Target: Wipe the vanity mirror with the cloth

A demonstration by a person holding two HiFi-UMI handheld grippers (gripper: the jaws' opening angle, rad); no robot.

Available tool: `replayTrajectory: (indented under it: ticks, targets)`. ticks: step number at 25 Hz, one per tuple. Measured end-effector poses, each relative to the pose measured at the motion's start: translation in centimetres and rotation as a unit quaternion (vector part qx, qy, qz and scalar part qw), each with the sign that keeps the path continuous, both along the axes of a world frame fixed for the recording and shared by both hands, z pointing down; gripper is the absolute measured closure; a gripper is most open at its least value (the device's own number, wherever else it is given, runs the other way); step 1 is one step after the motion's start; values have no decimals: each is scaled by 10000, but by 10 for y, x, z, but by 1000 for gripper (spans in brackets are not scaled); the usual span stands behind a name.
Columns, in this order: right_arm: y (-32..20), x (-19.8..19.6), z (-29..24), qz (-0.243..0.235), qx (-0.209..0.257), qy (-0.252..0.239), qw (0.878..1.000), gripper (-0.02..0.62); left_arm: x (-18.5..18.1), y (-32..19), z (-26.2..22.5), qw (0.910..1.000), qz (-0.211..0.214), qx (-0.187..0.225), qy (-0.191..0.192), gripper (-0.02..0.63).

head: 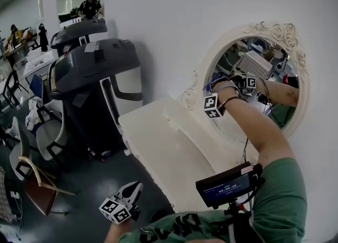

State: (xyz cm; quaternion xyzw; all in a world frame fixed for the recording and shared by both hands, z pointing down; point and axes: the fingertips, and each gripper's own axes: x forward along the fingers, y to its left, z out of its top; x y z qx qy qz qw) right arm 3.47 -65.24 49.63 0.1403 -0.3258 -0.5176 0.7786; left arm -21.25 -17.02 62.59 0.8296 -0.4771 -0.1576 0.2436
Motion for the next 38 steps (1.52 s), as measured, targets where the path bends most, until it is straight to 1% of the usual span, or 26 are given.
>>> replayTrajectory:
  ticks: [4,9,13,15,18,21,23,25,27,28,30,32,34,36,38]
  targets:
    - [44,49,11,327,-303,154,9989,520,13,11,-8,9999,-6,88,-72,600]
    - [119,125,22,815,-705,211,9940,520,56,28,-30,9993,160,308,-118,600]
    - [178,188,41,1280,-1103,450,9846,520,93,46,-49,9983,325,470,-147,600]
    - [201,213,45,1523,-1281,466,9789,520,107,57,-56,9980,346,510,-164,600]
    - [226,237,44,1839,-1458,429,9711,520,116,73,-63,9980,284,534,-202,600]
    - [233,244,43,1902,-1445,437,9701,520,119,85,-66,9980,181,561,-214,600]
    - [235,246,44,1904,-1429,526,9698,520,119,91,-66,9981,134,563,-219,600]
    - [233,244,46,1909,-1496,586,9684,520,116,92,-63,9983,91,540,-209,600]
    - [228,232,47,1852,-1625,433,9682,520,110,90,-58,9986,51,495,-175,600]
    - [223,218,46,1741,-1668,274,9701,520,107,88,-54,9988,37,464,-152,600]
    - [206,178,41,1295,-1624,-100,9781,520,98,81,-46,9992,30,391,-118,600]
    - [180,131,34,695,-1405,-432,9867,520,90,73,-39,9994,41,321,-95,600]
    - [148,88,28,158,-1101,-667,9916,520,81,61,-31,9996,54,258,-40,600]
    - [111,53,24,-255,-764,-778,9937,520,68,46,-21,9998,49,202,-7,600]
    - [74,24,21,-567,-425,-777,9945,520,52,29,-11,9999,33,151,-5,600]
